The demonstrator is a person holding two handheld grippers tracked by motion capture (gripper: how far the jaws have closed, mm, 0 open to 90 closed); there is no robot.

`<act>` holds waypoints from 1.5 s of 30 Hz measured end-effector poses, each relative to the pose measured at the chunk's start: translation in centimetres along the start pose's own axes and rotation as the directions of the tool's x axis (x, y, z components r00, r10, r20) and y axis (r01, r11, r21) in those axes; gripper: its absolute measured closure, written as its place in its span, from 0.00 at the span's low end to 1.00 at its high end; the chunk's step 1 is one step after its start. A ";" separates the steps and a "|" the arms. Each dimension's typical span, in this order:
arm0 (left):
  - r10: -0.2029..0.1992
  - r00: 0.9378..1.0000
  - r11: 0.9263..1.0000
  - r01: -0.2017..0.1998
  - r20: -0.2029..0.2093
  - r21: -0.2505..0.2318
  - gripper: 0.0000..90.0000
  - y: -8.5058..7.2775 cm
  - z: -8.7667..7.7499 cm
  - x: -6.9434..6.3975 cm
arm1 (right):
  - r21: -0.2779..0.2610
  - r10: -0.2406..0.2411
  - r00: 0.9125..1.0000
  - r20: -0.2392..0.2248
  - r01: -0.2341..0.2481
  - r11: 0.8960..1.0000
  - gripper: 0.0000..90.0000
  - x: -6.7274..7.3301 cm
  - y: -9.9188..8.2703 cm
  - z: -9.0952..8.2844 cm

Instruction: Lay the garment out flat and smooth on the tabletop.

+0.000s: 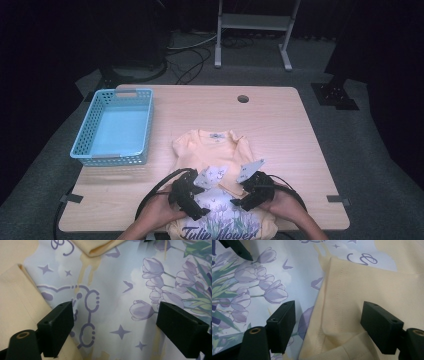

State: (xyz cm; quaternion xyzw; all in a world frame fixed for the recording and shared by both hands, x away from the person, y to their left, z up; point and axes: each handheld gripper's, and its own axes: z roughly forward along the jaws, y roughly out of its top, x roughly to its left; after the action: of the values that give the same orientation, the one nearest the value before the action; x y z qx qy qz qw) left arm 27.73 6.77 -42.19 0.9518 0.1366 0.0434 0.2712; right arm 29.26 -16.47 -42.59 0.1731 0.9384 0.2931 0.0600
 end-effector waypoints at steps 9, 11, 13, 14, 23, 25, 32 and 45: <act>0.032 0.999 0.999 -0.032 -0.035 0.002 0.16 1.1 0.5 1.1 | -0.021 0.004 1.000 0.030 -0.003 1.000 0.31 -0.1 0.9 0.2; 0.033 0.999 0.999 -0.032 -0.033 0.010 0.15 1.2 0.7 1.4 | -0.015 -0.008 0.999 0.039 0.009 1.000 0.33 -0.2 1.5 0.4; 0.034 0.999 0.999 -0.034 -0.034 0.013 0.14 1.3 0.8 1.5 | -0.015 -0.013 0.999 0.041 0.014 1.000 0.36 -0.3 2.2 0.6; 0.030 0.999 0.999 -0.030 -0.032 0.011 0.14 1.3 0.8 1.5 | -0.017 -0.017 0.999 0.041 0.018 1.000 0.40 -0.3 2.5 0.7; 0.013 1.000 1.000 -0.013 0.001 0.004 0.14 1.2 1.0 1.5 | -0.011 0.012 1.000 0.011 -0.012 1.000 0.71 -1.0 2.8 1.4; 0.016 1.000 1.000 -0.016 0.004 0.004 0.14 1.1 1.0 1.5 | -0.007 0.014 1.000 0.007 -0.014 1.000 0.77 -1.0 2.7 1.3; 0.022 1.000 1.000 -0.022 0.011 0.003 0.13 1.1 1.0 1.6 | -0.013 -0.007 1.000 0.000 0.007 1.000 0.93 -1.4 2.4 1.0; 0.030 0.999 1.000 -0.030 0.013 0.010 0.13 1.1 1.0 1.6 | -0.040 -0.044 0.999 0.007 0.044 0.998 0.95 -2.1 1.6 -1.7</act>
State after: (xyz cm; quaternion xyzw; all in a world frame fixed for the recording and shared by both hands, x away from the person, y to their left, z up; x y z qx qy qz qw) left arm 29.66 5.79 -42.39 0.9553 0.1208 0.0407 0.2668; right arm 31.32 -16.88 -40.29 0.1522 0.9356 0.3100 0.0729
